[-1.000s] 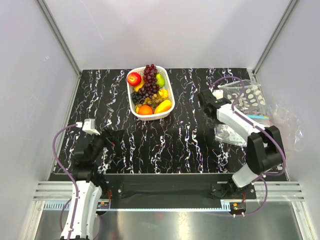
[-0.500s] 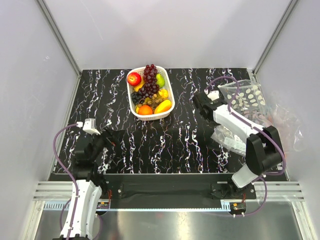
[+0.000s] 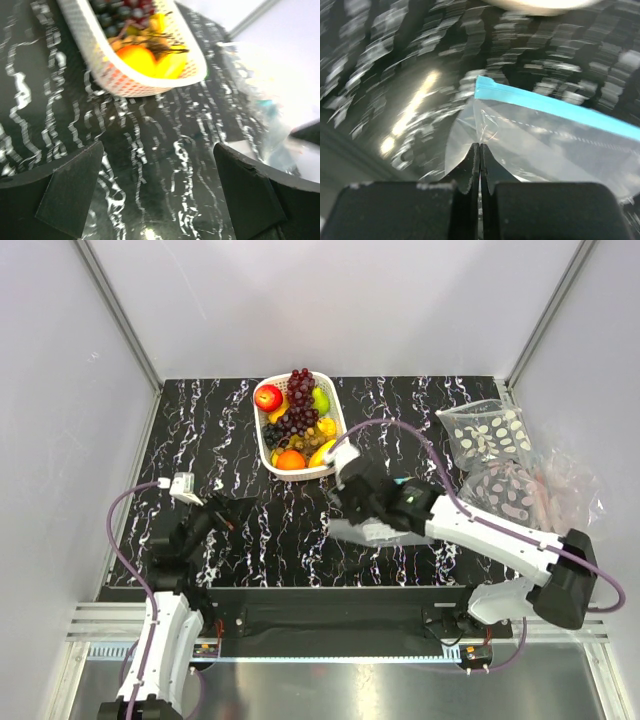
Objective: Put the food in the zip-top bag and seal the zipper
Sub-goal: Pick up the zipper food storage bag at the center of the board.
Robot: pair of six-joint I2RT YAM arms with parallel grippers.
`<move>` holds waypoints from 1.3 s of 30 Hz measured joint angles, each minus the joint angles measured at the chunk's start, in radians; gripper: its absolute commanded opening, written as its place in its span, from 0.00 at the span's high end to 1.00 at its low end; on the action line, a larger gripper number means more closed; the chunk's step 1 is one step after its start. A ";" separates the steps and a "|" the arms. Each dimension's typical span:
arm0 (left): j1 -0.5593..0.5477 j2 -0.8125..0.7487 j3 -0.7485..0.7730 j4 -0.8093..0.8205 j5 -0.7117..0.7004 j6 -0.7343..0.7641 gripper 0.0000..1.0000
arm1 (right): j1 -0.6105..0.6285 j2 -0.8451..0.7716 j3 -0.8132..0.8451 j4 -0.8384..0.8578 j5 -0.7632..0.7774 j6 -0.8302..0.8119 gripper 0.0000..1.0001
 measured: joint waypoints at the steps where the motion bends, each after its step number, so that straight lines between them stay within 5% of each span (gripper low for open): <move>1: 0.000 0.004 -0.007 0.035 0.019 -0.011 0.01 | 0.045 0.011 -0.008 0.021 -0.042 -0.019 1.00; 7: -0.029 0.058 -0.051 0.199 0.110 -0.077 0.01 | 0.221 0.052 -0.083 0.127 -0.219 -0.081 1.00; 19: -0.077 0.327 -0.023 0.245 0.118 -0.190 0.02 | 0.306 -0.043 -0.264 0.285 -0.270 -0.068 1.00; 24: -0.101 0.399 -0.005 0.227 0.132 -0.225 0.14 | 0.313 -0.119 -0.323 0.327 -0.241 -0.054 1.00; 31: -0.300 0.421 0.068 0.066 0.071 -0.256 0.26 | 0.317 -0.183 -0.374 0.371 -0.206 -0.042 1.00; 35: -0.343 0.444 0.068 0.036 0.047 -0.314 0.48 | 0.318 -0.183 -0.382 0.385 -0.188 -0.041 1.00; 39: -0.365 0.483 0.054 0.049 0.031 -0.370 0.48 | 0.318 -0.183 -0.386 0.401 -0.187 -0.040 1.00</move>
